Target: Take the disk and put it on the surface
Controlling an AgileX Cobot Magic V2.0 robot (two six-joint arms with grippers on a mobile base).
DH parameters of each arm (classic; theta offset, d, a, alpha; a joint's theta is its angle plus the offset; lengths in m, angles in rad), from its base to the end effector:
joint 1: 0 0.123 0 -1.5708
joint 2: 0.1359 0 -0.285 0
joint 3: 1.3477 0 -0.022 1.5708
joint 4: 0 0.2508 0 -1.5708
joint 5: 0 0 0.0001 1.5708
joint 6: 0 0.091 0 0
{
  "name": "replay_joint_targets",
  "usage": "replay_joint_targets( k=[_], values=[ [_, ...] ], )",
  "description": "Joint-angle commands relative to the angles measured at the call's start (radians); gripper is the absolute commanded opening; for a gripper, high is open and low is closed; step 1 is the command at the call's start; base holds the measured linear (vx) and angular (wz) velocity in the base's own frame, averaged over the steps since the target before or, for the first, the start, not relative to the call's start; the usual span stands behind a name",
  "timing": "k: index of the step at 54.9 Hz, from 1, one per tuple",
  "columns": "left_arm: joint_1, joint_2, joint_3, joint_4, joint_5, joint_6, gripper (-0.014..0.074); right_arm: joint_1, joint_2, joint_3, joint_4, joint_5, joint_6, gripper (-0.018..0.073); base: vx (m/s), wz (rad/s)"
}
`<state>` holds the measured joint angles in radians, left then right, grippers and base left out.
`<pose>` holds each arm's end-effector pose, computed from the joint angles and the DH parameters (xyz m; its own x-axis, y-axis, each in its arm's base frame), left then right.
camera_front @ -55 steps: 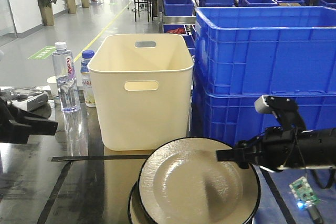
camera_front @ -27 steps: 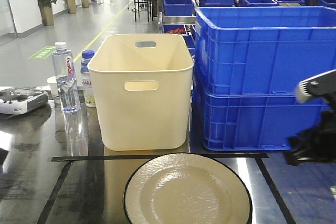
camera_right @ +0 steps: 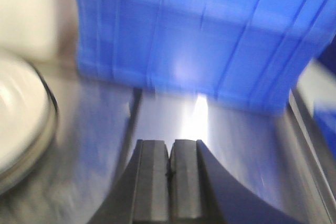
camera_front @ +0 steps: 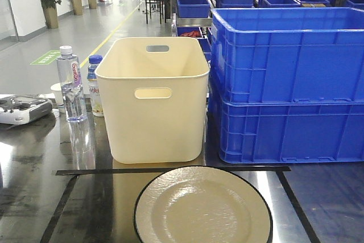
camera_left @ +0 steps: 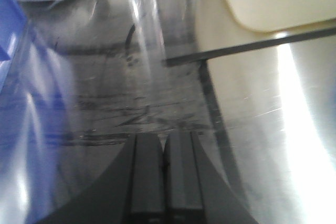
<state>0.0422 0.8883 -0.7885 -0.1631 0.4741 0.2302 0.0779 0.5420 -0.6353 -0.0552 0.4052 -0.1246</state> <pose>0.1834 0.0010 0.3432 -0.4589 0.0652 -0.8861 0.0627 0.9972 0.0409 0.1093 0.0065 0.3481 -0.2083 -0.1912 -0.9592 -0.0944 0.9801 -0.1748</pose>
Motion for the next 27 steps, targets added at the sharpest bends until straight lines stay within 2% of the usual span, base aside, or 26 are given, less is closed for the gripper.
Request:
replay_joint_targets(
  k=[1,6,12,20,27],
  values=[
    [-0.015,-0.155,0.141,-0.130,-0.283,0.081,-0.0008,-0.002,-0.104,0.133,0.035,-0.295,0.000,-0.0012,0.00,0.00],
    [-0.035,-0.276,0.289,-0.216,-0.448,0.121,-0.0008,-0.002,-0.146,0.244,0.035,-0.454,0.000,-0.0012,0.00,0.00],
    [-0.040,-0.336,0.384,-0.230,-0.553,0.127,-0.0008,-0.002,-0.136,0.295,0.035,-0.564,0.004,-0.0012,0.00,0.00],
    [-0.040,-0.344,0.405,-0.229,-0.537,0.125,-0.0008,-0.002,-0.123,0.301,0.035,-0.664,0.004,-0.0010,0.00,0.00],
    [-0.040,-0.344,0.405,-0.229,-0.521,0.125,-0.0008,-0.002,-0.123,0.301,0.035,-0.674,0.004,-0.0009,0.00,0.00]
  ],
)
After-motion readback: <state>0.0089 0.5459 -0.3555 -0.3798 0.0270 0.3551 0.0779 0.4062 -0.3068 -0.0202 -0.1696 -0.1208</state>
